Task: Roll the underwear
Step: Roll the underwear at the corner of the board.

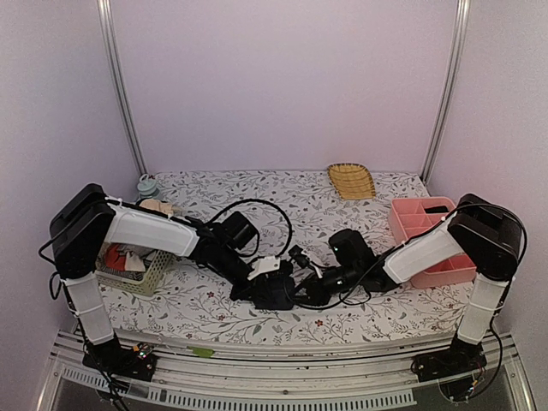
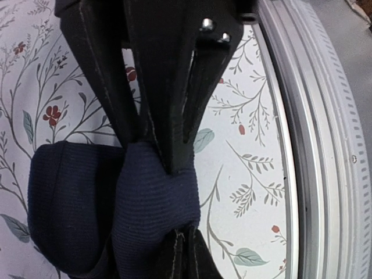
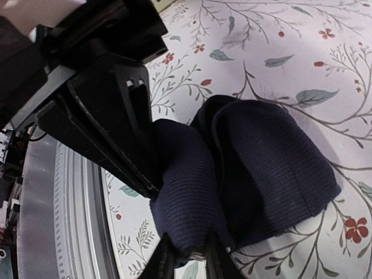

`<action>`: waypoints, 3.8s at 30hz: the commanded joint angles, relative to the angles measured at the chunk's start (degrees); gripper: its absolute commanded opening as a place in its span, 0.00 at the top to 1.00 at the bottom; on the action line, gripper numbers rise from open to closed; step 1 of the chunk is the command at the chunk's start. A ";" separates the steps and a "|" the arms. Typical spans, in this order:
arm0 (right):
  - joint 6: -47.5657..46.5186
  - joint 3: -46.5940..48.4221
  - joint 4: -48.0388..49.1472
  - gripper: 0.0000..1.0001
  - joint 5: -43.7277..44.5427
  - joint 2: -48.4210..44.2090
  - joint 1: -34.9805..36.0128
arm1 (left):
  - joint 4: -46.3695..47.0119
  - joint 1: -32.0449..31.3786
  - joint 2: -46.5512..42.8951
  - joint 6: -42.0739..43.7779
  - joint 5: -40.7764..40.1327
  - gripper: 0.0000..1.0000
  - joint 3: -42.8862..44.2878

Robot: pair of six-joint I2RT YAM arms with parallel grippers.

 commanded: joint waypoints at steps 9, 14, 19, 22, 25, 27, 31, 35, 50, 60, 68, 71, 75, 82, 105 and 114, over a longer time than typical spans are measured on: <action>7.47 2.52 3.44 0.77 -6.99 6.00 -1.35 | -3.83 0.96 2.16 -0.61 -3.95 0.90 -1.95; 9.81 3.32 2.73 1.00 -9.79 7.99 -2.29 | -0.02 1.79 -0.75 -3.48 -5.02 0.73 -3.85; 12.55 6.17 -4.45 1.00 -13.97 11.51 -4.09 | 9.42 2.71 -10.99 -8.29 -8.55 0.43 -9.73; 13.62 8.52 -8.20 1.00 -16.76 13.95 -4.56 | 14.95 1.16 -18.45 -9.07 -12.44 0.22 -14.16; 15.13 11.65 -13.10 1.00 -19.74 16.52 -4.80 | 17.89 -2.89 -22.16 -6.76 -20.14 0.20 -17.29; 15.38 13.81 -16.76 1.00 -21.00 18.12 -4.90 | 18.93 -5.58 -22.97 -4.55 -25.26 0.20 -19.12; 15.04 17.37 -24.36 1.00 -21.33 20.35 -5.19 | 21.63 -9.06 -22.16 -2.35 -31.43 0.22 -20.42; 16.28 19.65 -29.20 1.00 -21.17 21.58 -5.29 | 21.54 -10.26 -18.57 -2.00 -31.60 0.29 -18.45; 20.55 19.08 -32.65 1.00 -18.19 18.01 -5.80 | 13.42 -11.90 -8.31 -3.02 -32.37 0.89 -13.96; 15.17 6.24 -20.04 0.57 -8.82 -3.00 -8.07 | 6.49 -8.32 -6.75 -3.42 -17.71 1.00 -11.88; -0.60 -5.12 -16.79 0.49 2.58 -25.04 -7.18 | -5.93 0.09 3.14 -2.00 -0.34 1.00 -3.26; -5.43 -6.90 -17.48 0.48 6.09 -29.40 -5.94 | -9.60 2.06 7.32 -0.61 2.54 1.00 -1.07; -10.84 -6.49 -19.36 0.47 9.54 -30.98 -2.26 | -13.96 3.80 12.70 0.73 6.01 1.00 2.46; -19.28 -4.59 -17.49 0.46 14.47 -24.83 6.20 | -17.96 4.64 18.75 1.73 7.27 0.98 6.46; -31.34 8.71 -15.46 0.48 20.57 0.29 12.25 | -18.48 5.54 19.07 2.35 6.62 0.93 7.63; -30.57 8.66 -16.55 0.48 24.13 3.15 12.28 | -18.09 5.86 18.40 2.58 7.19 0.91 7.21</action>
